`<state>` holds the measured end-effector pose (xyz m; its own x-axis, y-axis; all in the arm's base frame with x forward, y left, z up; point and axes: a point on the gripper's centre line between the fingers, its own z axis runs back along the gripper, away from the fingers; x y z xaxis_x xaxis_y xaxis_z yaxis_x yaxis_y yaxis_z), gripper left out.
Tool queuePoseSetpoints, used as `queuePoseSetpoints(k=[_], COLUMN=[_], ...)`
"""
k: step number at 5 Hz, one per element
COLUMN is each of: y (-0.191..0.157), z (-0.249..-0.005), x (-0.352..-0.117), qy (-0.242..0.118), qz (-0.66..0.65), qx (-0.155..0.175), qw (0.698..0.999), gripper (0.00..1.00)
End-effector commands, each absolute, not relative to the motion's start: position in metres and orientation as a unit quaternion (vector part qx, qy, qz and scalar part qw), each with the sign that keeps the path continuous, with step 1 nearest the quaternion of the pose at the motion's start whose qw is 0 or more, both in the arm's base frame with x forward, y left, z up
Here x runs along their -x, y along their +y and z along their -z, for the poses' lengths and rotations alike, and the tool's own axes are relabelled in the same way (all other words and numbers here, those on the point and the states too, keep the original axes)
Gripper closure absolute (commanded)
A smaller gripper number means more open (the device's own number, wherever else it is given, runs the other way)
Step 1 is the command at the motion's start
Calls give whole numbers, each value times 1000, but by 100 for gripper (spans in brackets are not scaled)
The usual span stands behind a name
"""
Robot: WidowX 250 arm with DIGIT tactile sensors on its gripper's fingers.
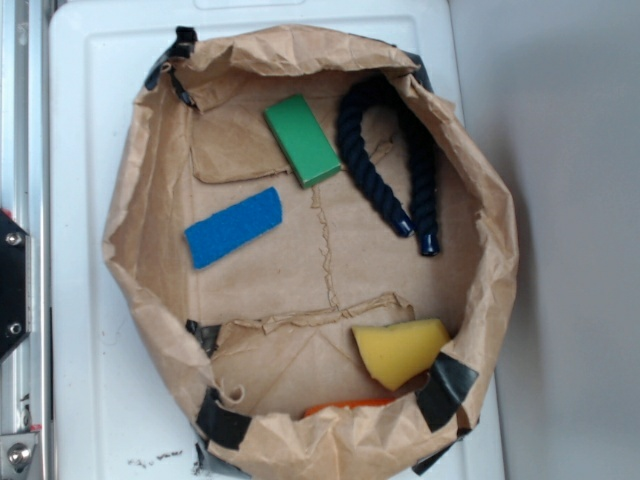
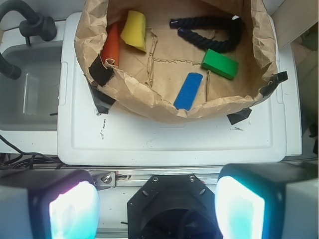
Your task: Grab the blue sponge.
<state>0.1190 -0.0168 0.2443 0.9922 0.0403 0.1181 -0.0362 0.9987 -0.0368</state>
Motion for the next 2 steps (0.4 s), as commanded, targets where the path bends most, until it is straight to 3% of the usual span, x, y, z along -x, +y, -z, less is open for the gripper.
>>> queuePoseSetpoints(k=[1, 2], y=[-17, -12], z=[-244, -248], x=[-119, -142], qy=[-60, -47], qz=[-19, -38], qx=[17, 23], qw=[998, 998], gripper=[0, 0])
